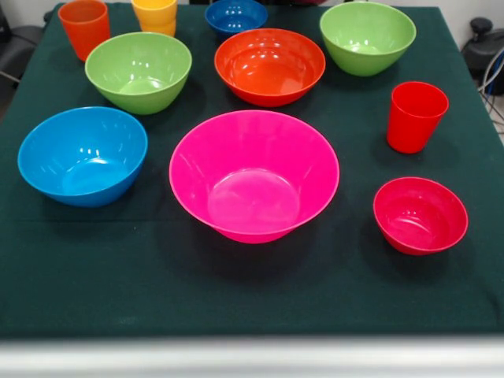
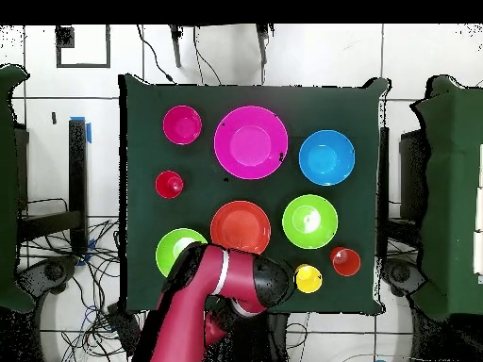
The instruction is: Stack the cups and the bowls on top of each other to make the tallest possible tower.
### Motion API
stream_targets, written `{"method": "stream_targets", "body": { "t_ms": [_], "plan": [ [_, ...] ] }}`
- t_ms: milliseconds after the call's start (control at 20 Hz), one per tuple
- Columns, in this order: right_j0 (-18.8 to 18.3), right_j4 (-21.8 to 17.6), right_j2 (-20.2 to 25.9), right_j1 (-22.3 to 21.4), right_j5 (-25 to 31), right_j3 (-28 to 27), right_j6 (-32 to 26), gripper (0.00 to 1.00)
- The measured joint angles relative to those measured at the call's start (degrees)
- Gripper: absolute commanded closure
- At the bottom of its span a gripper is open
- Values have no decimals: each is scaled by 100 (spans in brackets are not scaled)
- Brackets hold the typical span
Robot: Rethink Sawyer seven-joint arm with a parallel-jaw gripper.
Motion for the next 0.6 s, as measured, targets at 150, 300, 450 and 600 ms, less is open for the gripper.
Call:
{"method": "stream_targets", "body": {
  "t_ms": [150,300,450,600],
  "plan": [
    [-5,1,3,1,0,0,-140,0],
    [-5,2,3,2,0,-1,-358,0],
    [-5,6,3,2,0,-1,-541,0],
    [-4,67,7,4,-1,-2,-750,0]
  ]
}}
